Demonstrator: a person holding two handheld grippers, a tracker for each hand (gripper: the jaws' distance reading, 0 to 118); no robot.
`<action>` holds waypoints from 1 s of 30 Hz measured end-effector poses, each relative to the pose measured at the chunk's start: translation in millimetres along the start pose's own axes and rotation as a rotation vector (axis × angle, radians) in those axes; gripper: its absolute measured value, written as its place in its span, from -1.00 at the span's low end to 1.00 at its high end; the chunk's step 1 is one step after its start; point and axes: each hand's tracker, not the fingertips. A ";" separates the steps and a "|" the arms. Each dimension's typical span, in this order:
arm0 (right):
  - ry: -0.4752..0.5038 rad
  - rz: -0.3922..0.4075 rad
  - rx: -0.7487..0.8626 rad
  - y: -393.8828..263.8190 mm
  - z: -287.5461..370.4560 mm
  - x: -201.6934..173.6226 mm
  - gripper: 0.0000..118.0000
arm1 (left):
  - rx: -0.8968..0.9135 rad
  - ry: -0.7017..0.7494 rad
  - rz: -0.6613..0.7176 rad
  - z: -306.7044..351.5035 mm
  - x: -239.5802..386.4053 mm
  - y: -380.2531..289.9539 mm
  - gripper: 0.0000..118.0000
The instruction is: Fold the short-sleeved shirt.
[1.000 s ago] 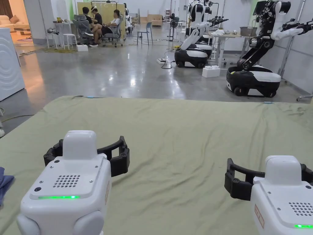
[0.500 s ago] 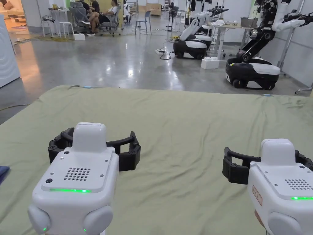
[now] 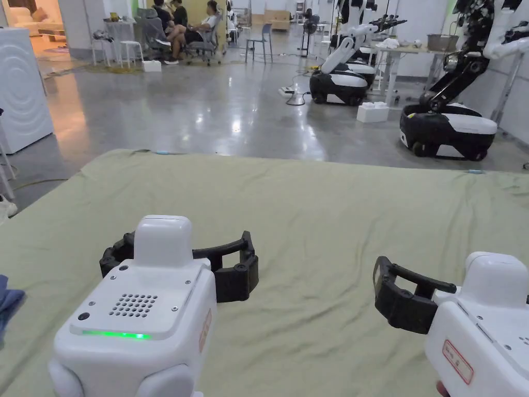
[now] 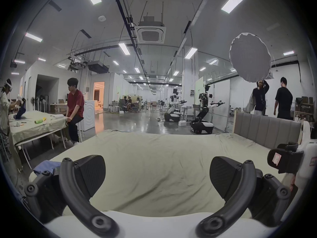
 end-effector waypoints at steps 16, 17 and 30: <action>-0.038 0.053 0.003 7.2 -11.1 -5.8 1.00 | -0.020 -0.010 0.016 -11.1 2.4 -3.4 1.00; -0.043 0.049 -0.003 5.2 -12.8 -6.5 1.00 | -0.023 -0.009 0.021 -11.2 2.2 -3.8 1.00; 0.156 -0.068 0.021 0.2 -2.2 -2.7 1.00 | -0.031 -0.009 0.036 -12.5 -0.3 -5.7 1.00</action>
